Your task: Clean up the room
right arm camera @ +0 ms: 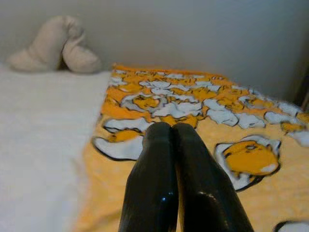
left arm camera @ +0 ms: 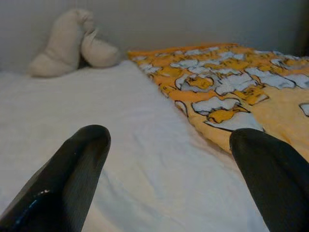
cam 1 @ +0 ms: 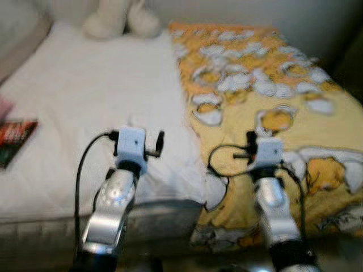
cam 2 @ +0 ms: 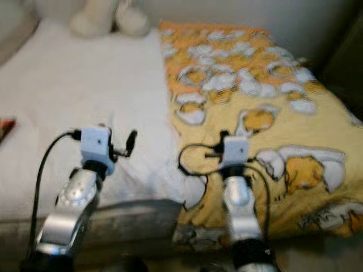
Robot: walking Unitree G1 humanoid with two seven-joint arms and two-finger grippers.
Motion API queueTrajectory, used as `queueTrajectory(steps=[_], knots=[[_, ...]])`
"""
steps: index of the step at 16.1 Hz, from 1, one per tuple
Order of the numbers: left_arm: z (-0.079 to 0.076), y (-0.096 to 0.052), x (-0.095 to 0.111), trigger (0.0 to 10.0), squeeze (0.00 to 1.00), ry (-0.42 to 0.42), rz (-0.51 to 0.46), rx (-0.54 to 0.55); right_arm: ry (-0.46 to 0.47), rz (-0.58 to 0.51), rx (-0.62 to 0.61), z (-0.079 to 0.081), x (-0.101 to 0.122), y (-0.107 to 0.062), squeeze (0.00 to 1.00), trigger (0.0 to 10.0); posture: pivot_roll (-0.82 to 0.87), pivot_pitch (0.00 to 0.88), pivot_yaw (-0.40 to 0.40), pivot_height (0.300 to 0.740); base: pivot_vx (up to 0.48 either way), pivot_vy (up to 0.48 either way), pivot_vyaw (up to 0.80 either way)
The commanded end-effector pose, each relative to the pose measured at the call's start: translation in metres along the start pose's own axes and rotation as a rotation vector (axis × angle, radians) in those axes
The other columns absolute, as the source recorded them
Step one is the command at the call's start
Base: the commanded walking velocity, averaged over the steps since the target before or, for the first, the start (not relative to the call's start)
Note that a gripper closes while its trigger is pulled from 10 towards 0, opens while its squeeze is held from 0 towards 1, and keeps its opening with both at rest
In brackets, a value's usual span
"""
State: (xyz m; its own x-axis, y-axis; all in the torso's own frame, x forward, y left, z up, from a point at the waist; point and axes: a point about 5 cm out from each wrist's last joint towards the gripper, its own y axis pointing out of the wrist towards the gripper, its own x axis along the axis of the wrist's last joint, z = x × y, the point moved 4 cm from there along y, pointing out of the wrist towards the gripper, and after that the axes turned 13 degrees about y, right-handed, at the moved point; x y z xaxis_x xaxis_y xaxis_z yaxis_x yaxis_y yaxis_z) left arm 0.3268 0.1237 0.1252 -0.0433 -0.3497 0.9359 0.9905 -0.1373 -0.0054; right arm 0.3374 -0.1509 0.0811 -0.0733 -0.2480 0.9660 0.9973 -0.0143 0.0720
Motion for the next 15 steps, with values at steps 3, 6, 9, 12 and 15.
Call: queueTrajectory(steps=[3, 6, 9, 12, 15], knots=[[0.038, -0.016, -0.052, 10.0, 0.0, -0.018, 0.199, 0.184, 0.102, 0.047, -0.084, -0.026, -0.004, 0.0, 0.0, 10.0, 0.04, 0.0, 0.004, 0.711, 0.0, 0.0, 0.0], [0.04, -0.024, -0.062, 10.0, 0.0, -0.026, 0.235, 0.218, 0.105, 0.088, -0.117, -0.038, -0.009, -0.004, 0.0, 10.0, 0.03, 0.0, 0.003, 0.711, 0.0, 0.0, 0.0], [0.026, -0.017, -0.048, 10.0, 1.0, -0.066, 0.162, 0.157, 0.09, 0.065, -0.094, -0.032, -0.003, 0.001, 1.0, 10.0, 0.03, 0.0, 0.003, 0.711, 0.0, 0.0, 0.0], [0.03, -0.016, -0.044, 10.0, 1.0, 0.019, 0.15, 0.18, 0.069, 0.058, -0.092, -0.034, -0.002, 0.001, 1.0, 10.0, 0.02, 0.0, 0.006, 0.711, 0.0, 0.0, 0.0], [0.036, -0.015, -0.043, 10.0, 1.0, 0.05, 0.144, 0.21, 0.059, 0.064, -0.09, -0.034, -0.004, 0.0, 1.0, 10.0, 0.02, 0.0, 0.007, 0.711, 0.0, 0.0, 0.0]])
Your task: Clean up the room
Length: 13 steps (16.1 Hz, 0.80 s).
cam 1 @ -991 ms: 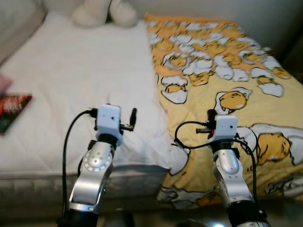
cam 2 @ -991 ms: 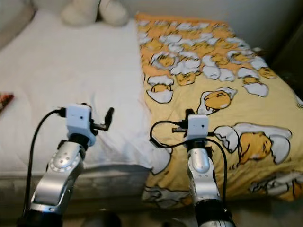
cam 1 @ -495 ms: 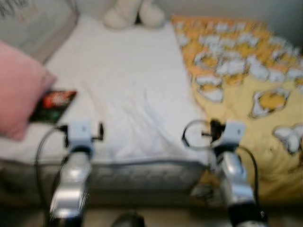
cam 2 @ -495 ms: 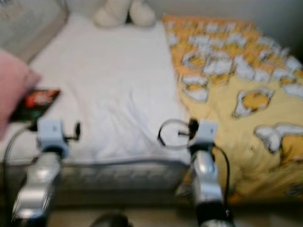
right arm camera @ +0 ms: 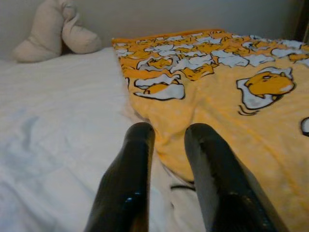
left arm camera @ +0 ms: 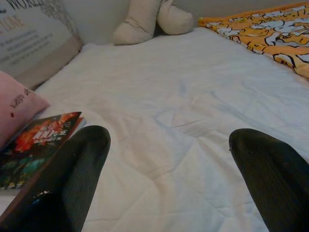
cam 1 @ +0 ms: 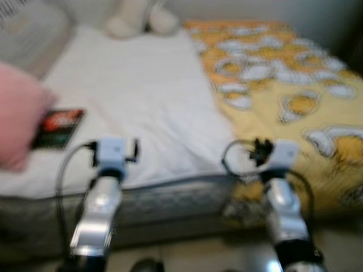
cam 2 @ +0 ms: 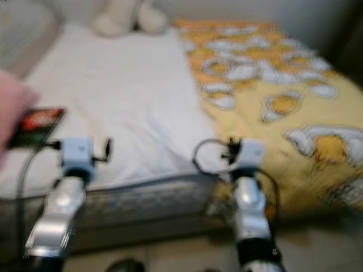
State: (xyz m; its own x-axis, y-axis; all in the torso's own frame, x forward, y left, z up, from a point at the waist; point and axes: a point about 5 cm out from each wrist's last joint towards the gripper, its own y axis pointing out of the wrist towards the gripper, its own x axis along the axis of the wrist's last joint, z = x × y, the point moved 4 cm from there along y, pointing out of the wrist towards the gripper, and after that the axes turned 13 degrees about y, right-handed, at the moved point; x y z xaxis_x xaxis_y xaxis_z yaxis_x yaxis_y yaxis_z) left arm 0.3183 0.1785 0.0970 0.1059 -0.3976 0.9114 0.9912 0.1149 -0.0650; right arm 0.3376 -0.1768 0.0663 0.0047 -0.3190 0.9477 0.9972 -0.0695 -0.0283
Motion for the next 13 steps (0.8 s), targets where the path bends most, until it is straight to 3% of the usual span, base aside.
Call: queueTrajectory(steps=[1, 9, 12, 13], knots=[[-0.0021, 0.0018, 0.0047, 10.0, 1.0, -0.009, -0.015, 0.01, -0.008, -0.017, -0.001, -0.0035, 0.0042, 0.0008, 1.0, 10.0, 0.02, 0.0, 0.006, 0.711, 0.0, 0.0, 0.0], [-0.0064, 0.0027, 0.0087, 10.0, 1.0, 0.004, -0.032, 0.004, -0.01, -0.006, 0.021, -0.0017, 0.0023, 0.0021, 1.0, 10.0, 0.02, 0.0, 0.0, 0.711, 0.0, 0.0, 0.0], [-0.0064, 0.0038, 0.0091, 10.0, 1.0, -0.043, -0.03, 0.001, -0.062, 0.006, 0.032, 0.0008, 0.0019, 0.006, 1.0, 10.0, 0.03, 0.0, 0.0, 0.711, 0.0, 0.0, 0.0], [-0.0077, 0.0042, 0.0074, 10.0, 0.0, -0.051, -0.016, -0.008, -0.072, 0.003, 0.055, 0.0051, 0.0041, 0.0092, 0.55, 10.0, 0.02, 0.0, 0.001, 0.711, 0.0, 0.0, 0.0]])
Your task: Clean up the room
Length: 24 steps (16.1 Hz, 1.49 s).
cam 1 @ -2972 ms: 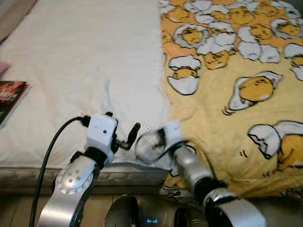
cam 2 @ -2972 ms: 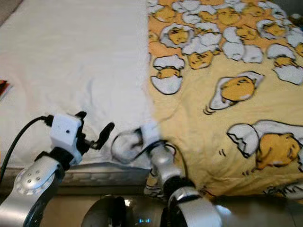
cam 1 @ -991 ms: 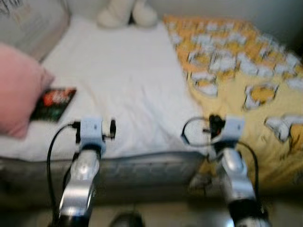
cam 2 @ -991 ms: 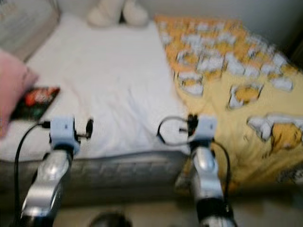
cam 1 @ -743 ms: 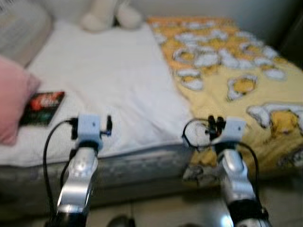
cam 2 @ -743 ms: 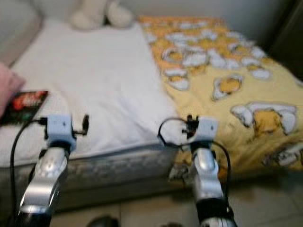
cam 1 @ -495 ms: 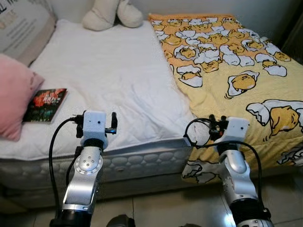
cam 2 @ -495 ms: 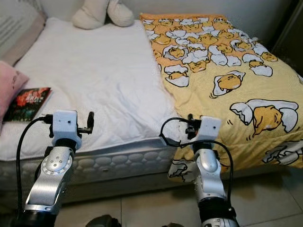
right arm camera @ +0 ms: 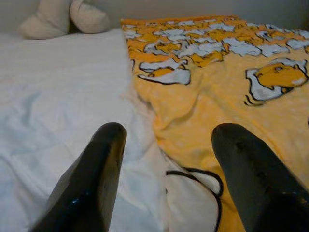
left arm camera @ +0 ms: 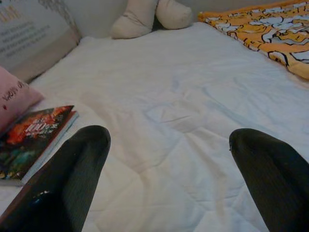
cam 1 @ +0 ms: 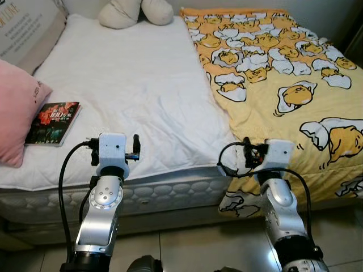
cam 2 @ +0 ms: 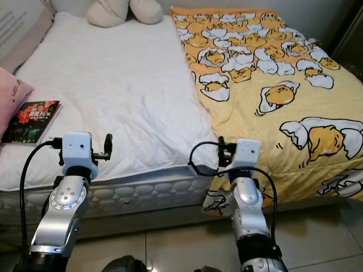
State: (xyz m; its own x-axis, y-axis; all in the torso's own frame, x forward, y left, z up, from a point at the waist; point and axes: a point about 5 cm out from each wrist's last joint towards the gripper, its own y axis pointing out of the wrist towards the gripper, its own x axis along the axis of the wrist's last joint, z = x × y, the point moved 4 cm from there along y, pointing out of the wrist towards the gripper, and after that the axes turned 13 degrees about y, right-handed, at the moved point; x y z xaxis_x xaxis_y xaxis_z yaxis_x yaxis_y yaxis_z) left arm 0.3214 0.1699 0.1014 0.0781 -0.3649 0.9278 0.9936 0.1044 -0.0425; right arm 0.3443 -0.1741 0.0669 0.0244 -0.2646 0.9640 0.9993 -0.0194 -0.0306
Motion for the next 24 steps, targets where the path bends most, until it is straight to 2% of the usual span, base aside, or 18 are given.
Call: queueTrajectory(steps=[1, 4, 10, 14, 17, 21, 22, 24], knots=[[-0.001, 0.003, -0.001, 10.0, 0.0, -0.012, 0.021, -0.007, 0.0, -0.012, 0.016, 0.003, 0.006, 0.006, 0.0, 10.0, 0.02, 0.0, 0.0, 0.711, 0.0, -0.439, 0.0], [-0.002, 0.002, 0.0, 10.0, 0.0, -0.027, 0.017, -0.002, -0.01, -0.008, 0.016, 0.004, 0.007, 0.01, 0.0, 10.0, 0.02, 0.0, -0.002, 0.711, 0.086, -0.413, 0.0], [-0.001, -0.001, 0.002, 10.0, 0.0, -0.057, 0.014, -0.002, -0.025, 0.072, -0.033, -0.001, -0.008, 0.016, 0.0, 10.0, 0.04, 0.0, -0.001, 0.711, 0.294, -0.368, 0.0], [0.0, -0.006, 0.0, 10.0, 0.0, -0.09, 0.041, 0.005, -0.041, 0.07, -0.014, 0.004, -0.002, 0.026, 0.0, 10.0, 0.06, 0.0, -0.003, 0.711, 0.468, 0.0, 0.0], [0.002, -0.01, 0.009, 10.0, 0.0, -0.07, -0.006, 0.014, -0.052, 0.089, -0.017, 0.003, -0.005, 0.028, 0.0, 10.0, 0.08, 0.0, -0.016, 0.711, 0.315, 0.361, 0.0], [0.015, -0.025, 0.002, 10.0, 0.0, -0.043, 0.039, 0.041, -0.045, 0.186, -0.031, 0.01, -0.022, 0.032, 0.0, 10.0, 0.13, 0.003, 0.004, 0.711, 0.0, 0.0, 0.0], [0.019, -0.032, 0.006, 10.0, 0.0, -0.026, 0.025, 0.022, -0.046, 0.209, -0.061, 0.01, -0.026, 0.033, 0.0, 10.0, 0.15, 0.038, 0.013, 0.711, 0.0, 0.0, 0.0], [0.031, -0.044, 0.02, 10.0, 0.0, 0.033, -0.02, -0.015, -0.125, 0.223, -0.133, 0.004, -0.028, 0.034, 0.0, 10.0, 0.23, 0.114, 0.045, 0.711, 0.0, 0.0, 0.0]])
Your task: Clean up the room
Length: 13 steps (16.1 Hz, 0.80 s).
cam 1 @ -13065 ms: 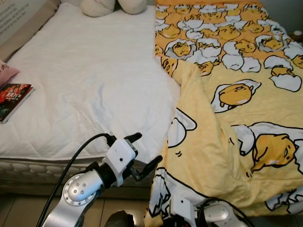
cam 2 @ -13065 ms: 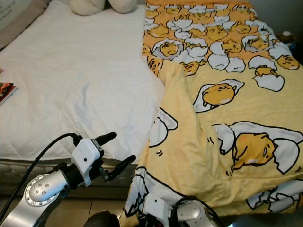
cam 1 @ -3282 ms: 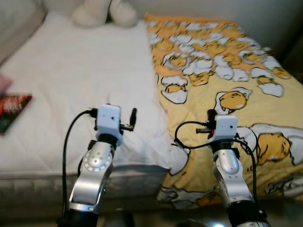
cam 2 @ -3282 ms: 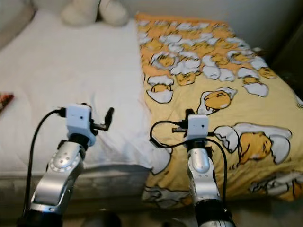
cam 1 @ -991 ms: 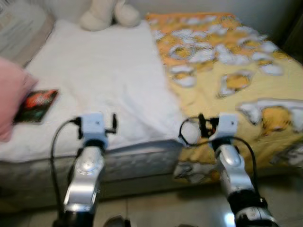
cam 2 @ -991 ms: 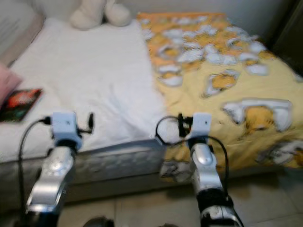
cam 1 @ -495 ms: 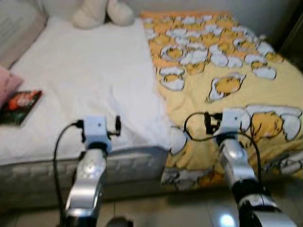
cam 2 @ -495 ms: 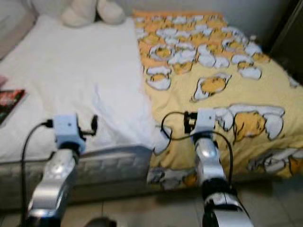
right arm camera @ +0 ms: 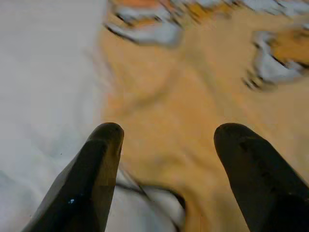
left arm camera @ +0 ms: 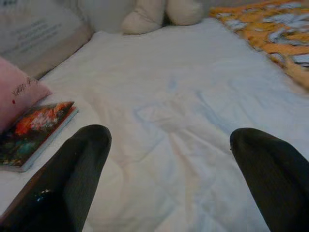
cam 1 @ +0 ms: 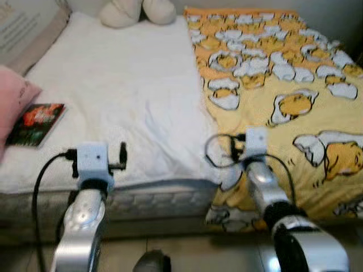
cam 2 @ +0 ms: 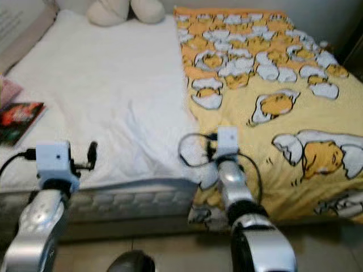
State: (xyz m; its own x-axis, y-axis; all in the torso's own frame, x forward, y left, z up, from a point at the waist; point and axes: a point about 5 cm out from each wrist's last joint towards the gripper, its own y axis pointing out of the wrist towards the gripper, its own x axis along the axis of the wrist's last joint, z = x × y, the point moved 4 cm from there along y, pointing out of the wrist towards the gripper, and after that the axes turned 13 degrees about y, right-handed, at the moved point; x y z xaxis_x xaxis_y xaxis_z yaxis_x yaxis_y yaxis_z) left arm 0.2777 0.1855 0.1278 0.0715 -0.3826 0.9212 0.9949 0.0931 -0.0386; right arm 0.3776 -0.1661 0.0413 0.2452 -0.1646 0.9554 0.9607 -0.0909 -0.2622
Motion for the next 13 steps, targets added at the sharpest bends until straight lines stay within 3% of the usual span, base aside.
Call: queueTrajectory(steps=[1, 3, 6, 8, 9, 11, 13], knots=[[0.007, -0.004, 0.007, 10.0, 0.0, 0.031, -0.02, -0.009, -0.021, 0.012, -0.023, 0.001, -0.002, 0.0, 0.0, 10.0, 0.24, 0.12, 0.047, 0.711, 0.0, 0.0, 0.0], [0.022, -0.017, 0.011, 10.0, 0.0, 0.075, -0.012, -0.008, -0.065, 0.024, -0.083, -0.007, -0.004, 0.001, 0.0, 10.0, 0.29, 0.176, 0.068, 0.711, 0.0, 0.0, 0.0], [0.024, -0.031, 0.011, 10.0, 0.0, 0.096, 0.018, -0.032, -0.047, 0.042, -0.089, -0.008, -0.006, 0.001, 0.0, 10.0, 0.32, 0.215, 0.069, 0.711, 0.0, 0.0, 0.0], [0.015, -0.03, 0.021, 10.0, 0.0, 0.059, -0.027, -0.067, 0.005, -0.058, -0.022, 0.003, 0.01, 0.002, 0.0, 10.0, 0.3, 0.19, 0.035, 0.711, 0.146, 0.0, 0.0], [0.008, -0.025, 0.027, 10.0, 0.0, 0.027, -0.056, -0.072, 0.007, -0.179, 0.027, 0.009, 0.025, -0.002, 0.0, 10.0, 0.27, 0.166, 0.003, 0.711, 0.48, 0.0, 0.0], [-0.013, -0.015, 0.028, 10.0, 0.0, -0.068, -0.073, -0.088, -0.009, -0.355, 0.133, 0.017, 0.042, -0.031, 0.0, 10.0, 0.18, 0.09, -0.068, 0.711, 0.48, 0.0, 0.0], [-0.036, -0.007, 0.03, 10.0, 0.0, -0.132, -0.089, -0.115, -0.022, -0.4, 0.157, 0.007, 0.051, -0.062, 0.0, 10.0, 0.11, 0.014, -0.108, 0.711, 0.48, 0.0, 0.0]])
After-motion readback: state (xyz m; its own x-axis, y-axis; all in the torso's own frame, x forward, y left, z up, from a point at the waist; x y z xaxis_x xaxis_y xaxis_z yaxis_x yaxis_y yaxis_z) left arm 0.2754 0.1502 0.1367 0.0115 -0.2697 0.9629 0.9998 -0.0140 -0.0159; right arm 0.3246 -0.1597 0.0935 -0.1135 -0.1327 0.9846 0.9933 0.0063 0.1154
